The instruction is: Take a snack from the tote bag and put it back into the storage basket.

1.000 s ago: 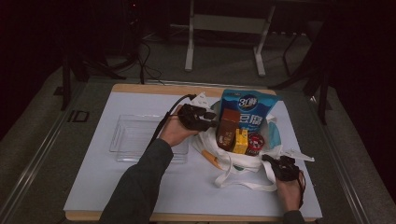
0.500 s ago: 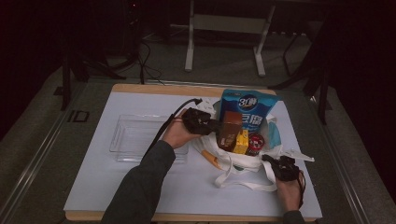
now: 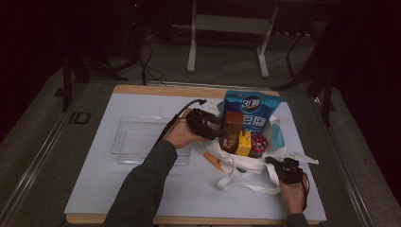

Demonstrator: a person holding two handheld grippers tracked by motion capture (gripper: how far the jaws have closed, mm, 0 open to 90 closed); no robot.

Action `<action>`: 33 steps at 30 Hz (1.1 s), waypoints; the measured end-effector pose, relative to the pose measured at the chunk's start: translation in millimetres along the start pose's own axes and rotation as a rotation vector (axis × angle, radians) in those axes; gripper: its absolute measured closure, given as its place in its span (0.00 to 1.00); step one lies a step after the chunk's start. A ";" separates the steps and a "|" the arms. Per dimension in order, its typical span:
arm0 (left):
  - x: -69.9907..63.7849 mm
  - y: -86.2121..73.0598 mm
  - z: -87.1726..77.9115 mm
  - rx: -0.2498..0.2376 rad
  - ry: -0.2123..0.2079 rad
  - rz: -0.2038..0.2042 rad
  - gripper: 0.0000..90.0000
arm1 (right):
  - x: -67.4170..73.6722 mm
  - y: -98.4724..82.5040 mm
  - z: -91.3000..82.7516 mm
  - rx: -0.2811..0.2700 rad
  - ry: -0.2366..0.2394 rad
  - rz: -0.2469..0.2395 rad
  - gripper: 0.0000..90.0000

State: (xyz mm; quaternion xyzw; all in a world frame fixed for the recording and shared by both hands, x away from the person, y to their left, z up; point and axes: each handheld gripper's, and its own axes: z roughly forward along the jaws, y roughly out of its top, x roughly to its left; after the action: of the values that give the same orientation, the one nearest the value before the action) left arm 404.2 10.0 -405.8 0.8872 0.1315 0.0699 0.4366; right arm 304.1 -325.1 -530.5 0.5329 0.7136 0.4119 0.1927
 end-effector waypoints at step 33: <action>6.3 30.4 10.8 0.014 -0.042 0.047 0.44 | -1.1 0.2 0.1 0.002 0.007 -0.001 0.91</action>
State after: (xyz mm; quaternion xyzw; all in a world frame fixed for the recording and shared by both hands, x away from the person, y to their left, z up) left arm 418.1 -14.1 -388.2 0.8945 0.1020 0.0607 0.4311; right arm 304.6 -326.0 -530.6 0.5314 0.7150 0.4129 0.1896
